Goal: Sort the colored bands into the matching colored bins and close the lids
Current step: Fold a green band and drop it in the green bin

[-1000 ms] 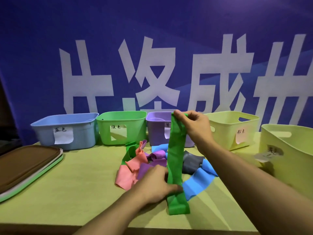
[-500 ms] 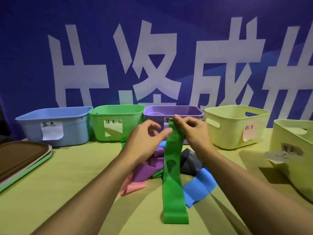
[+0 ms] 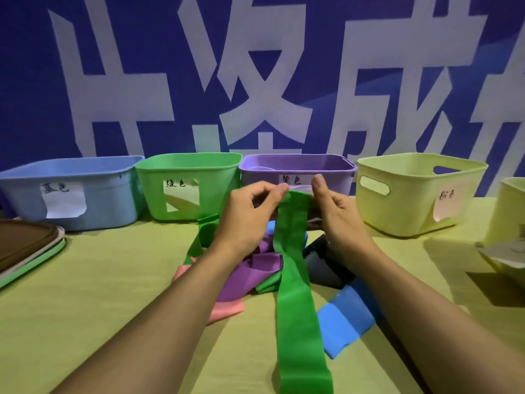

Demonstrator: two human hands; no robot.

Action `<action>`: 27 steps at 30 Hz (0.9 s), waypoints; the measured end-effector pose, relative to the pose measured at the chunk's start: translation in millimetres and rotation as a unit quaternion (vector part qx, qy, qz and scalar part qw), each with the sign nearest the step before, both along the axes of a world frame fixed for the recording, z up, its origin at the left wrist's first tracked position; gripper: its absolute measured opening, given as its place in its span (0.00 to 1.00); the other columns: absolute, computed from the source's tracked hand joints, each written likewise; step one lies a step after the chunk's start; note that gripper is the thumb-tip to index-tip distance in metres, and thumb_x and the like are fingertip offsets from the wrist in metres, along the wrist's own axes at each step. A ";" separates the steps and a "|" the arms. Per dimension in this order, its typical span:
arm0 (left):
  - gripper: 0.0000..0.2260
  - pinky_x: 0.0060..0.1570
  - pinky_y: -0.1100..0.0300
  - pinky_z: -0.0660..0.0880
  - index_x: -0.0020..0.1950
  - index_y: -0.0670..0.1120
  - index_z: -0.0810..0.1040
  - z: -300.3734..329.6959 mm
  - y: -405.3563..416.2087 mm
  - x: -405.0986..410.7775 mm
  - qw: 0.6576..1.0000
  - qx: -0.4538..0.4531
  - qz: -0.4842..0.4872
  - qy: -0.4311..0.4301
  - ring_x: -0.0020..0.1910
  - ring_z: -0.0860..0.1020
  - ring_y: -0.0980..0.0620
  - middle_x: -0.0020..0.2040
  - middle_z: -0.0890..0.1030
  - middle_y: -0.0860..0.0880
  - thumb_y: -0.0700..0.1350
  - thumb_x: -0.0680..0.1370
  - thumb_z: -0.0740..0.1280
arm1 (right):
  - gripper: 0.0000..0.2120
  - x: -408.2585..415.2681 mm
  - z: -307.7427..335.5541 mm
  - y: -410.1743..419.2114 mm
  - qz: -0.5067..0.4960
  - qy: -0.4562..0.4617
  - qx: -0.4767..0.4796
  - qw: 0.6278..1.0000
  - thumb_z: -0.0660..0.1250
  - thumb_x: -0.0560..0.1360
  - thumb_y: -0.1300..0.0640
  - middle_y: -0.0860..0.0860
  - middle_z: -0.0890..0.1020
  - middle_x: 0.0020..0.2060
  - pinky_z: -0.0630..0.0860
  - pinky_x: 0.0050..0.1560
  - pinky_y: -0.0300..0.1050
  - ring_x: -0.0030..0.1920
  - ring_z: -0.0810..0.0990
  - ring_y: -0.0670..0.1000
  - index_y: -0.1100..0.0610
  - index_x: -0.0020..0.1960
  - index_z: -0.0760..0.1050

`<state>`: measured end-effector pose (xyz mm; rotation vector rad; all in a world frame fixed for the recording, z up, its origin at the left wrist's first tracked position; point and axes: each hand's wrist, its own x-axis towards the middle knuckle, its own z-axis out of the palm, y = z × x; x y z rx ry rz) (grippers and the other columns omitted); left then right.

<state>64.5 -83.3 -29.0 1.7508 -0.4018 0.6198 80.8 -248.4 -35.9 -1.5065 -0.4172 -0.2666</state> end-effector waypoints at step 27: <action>0.05 0.57 0.44 0.82 0.54 0.49 0.86 -7.8 3.5 2.6 0.999 -0.036 -0.020 -0.007 0.51 0.86 0.49 0.47 0.88 0.50 0.45 0.81 0.71 | 0.10 -11.5 -2.5 3.1 -0.032 -0.070 -0.006 0.997 0.67 0.81 0.55 0.58 0.86 0.41 0.83 0.42 0.45 0.41 0.84 0.51 0.59 0.46 0.82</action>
